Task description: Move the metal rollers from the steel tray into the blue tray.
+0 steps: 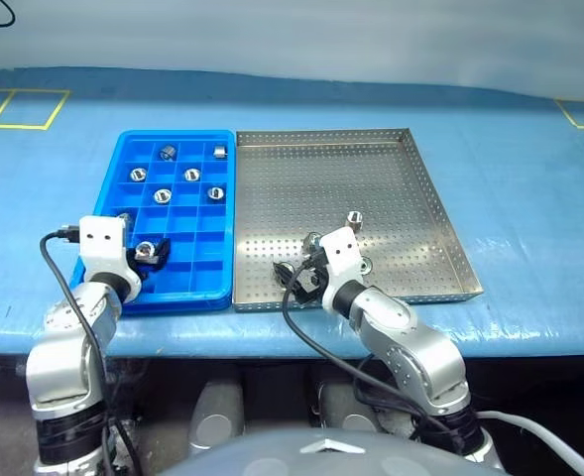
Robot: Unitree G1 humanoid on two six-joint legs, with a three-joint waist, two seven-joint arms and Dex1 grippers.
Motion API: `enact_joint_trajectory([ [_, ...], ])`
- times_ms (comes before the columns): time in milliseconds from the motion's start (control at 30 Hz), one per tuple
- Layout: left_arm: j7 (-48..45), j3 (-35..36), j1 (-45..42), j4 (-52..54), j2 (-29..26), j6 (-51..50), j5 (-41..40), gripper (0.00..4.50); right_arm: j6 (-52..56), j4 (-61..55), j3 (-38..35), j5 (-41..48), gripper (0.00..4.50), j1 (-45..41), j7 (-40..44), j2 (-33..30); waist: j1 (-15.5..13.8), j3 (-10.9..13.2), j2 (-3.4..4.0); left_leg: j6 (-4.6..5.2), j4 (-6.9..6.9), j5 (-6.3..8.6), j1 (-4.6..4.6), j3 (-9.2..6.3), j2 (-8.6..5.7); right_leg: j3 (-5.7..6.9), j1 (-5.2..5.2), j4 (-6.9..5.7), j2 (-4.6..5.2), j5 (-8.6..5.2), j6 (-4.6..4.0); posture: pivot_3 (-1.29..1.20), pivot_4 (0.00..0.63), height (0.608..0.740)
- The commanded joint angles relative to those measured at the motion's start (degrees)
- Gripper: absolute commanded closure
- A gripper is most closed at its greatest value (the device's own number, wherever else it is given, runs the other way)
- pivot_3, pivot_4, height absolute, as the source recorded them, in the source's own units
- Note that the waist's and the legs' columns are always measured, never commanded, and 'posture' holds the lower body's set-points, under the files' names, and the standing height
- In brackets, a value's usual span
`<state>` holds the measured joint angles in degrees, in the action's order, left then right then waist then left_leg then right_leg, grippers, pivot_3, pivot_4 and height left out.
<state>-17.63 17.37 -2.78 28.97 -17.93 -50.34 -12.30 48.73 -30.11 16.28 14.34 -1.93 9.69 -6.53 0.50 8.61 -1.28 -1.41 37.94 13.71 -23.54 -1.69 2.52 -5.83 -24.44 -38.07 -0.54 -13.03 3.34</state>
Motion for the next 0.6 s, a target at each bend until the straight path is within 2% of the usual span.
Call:
enact_joint_trajectory([
  [33, -4.74, -1.72, -5.28, 0.36, -1.60, 2.98, -4.57, 0.03, -0.74, -3.56, -0.81, -0.01, 0.00, -0.18, -0.44, 0.10, 0.11, 0.00, 0.00, -0.01, 0.01, 0.00, -0.01, 0.00, -0.01, 0.00, 0.00, 0.01, 0.00, 0.00, 0.00, 0.08, 0.150, 0.740],
  [233, -21.13, -11.69, -16.56, -4.62, -10.64, 3.38, -11.12, 0.03, 0.80, -7.38, -3.76, 0.59, 0.00, 2.21, -0.64, -1.63, 0.52, 0.01, 0.03, -0.01, -0.10, 0.00, -0.04, 0.02, -0.01, -0.01, -0.04, 0.12, -0.01, 0.03, 0.05, 0.04, 0.150, 0.740],
  [300, -29.54, -18.84, -20.69, -8.91, -15.46, 6.09, -9.62, 0.03, 1.34, -9.10, -5.36, 0.87, 0.00, 4.03, -0.24, -3.22, 0.94, 0.01, 0.03, 0.00, -0.16, 0.01, -0.02, 0.04, -0.01, -0.03, -0.04, 0.16, -0.01, 0.04, 0.07, 0.03, 0.150, 0.740],
  [400, -37.54, -24.85, -24.38, -13.73, -19.07, 8.59, -9.43, 0.03, 1.72, -10.41, -6.41, 1.01, 0.00, 5.53, 0.17, -4.83, 1.35, 0.02, 0.05, 0.00, -0.22, 0.01, -0.03, 0.04, -0.01, -0.02, -0.07, 0.17, -0.02, -0.02, -0.02, 0.01, 0.150, 0.740],
  [467, -44.65, -32.48, -28.64, -19.60, -21.44, 11.91, -5.51, 0.03, 2.09, -11.69, -7.57, 0.97, 0.00, 7.13, 0.07, -5.87, 1.69, 0.03, 0.06, 0.01, -0.22, 0.01, -0.04, 0.05, 0.00, -0.03, -0.09, 0.16, -0.02, -0.04, -0.05, -0.01, 0.150, 0.740],
  [600, -53.03, -41.39, -35.77, -29.30, -21.20, 16.13, -0.84, 0.03, 2.46, -12.81, -8.18, 0.88, 0.00, 8.74, -0.63, -6.17, 2.12, 0.04, 0.07, 0.01, -0.22, 0.01, -0.03, 0.06, 0.01, -0.04, -0.10, 0.13, -0.06, -0.06, -0.08, -0.02, 0.150, 0.740],
])
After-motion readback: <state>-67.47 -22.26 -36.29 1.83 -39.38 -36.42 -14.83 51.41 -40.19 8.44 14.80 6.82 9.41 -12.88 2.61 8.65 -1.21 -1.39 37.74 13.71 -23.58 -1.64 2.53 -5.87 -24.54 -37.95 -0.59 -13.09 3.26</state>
